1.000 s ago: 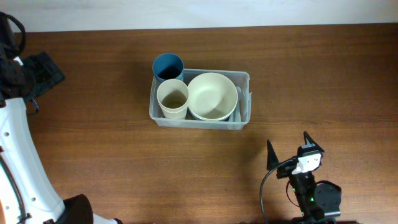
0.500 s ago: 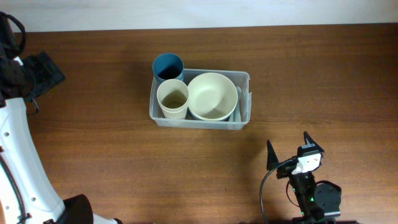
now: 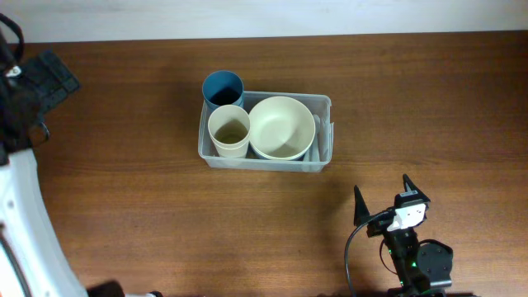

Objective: Pack container

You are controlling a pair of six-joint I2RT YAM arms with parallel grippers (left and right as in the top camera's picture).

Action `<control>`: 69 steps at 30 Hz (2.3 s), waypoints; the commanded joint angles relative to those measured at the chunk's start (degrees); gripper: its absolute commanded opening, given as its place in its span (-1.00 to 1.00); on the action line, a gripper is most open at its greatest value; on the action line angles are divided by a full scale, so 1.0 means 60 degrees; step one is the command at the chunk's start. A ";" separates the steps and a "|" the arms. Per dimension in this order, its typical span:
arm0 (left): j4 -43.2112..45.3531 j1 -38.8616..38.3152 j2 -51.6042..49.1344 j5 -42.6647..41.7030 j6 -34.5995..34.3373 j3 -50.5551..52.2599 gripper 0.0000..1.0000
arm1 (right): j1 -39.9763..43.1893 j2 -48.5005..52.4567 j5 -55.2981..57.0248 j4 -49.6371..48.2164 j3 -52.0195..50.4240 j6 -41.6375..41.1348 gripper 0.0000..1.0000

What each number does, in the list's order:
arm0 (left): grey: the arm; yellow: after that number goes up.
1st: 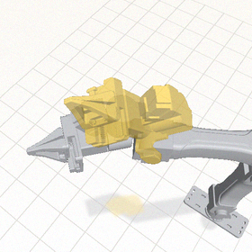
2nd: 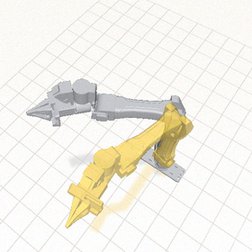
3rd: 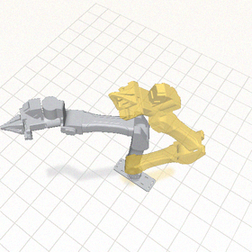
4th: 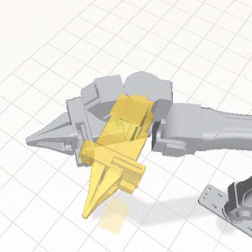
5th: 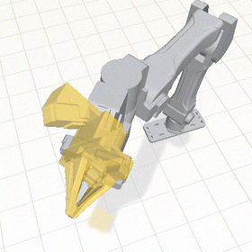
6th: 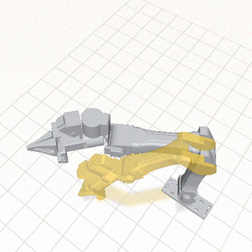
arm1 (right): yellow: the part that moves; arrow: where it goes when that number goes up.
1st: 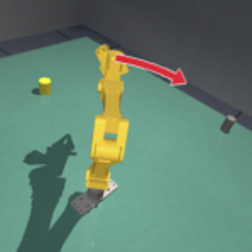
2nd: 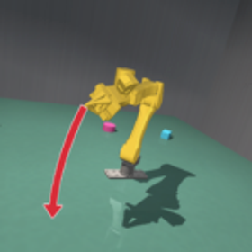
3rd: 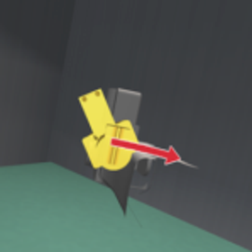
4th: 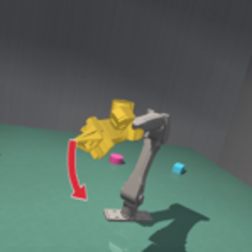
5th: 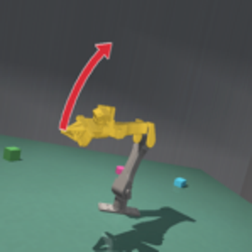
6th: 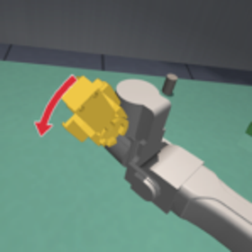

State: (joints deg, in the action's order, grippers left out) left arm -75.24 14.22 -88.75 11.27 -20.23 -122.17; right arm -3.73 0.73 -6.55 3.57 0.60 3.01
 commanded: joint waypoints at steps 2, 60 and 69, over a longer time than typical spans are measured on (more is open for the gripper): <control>0.1166 -0.0350 0.1184 -0.0492 -0.0066 0.1191 0.99 | 0.0062 -0.0080 -0.0022 0.0051 -0.0047 -0.0004 0.97; 1.2910 -0.1836 1.4746 -0.1086 0.1042 2.0276 0.99 | 0.0062 -0.0080 -0.0025 0.0051 -0.0047 -0.0004 0.98; 1.1715 -0.1574 1.4746 -0.1920 0.2109 2.0269 0.99 | 0.0062 -0.0080 -0.0025 0.0051 -0.0047 -0.0004 0.97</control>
State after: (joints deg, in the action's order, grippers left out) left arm -4.67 4.49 -0.78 2.31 -11.38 -0.80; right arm -3.73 0.69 -6.52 3.57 0.60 3.01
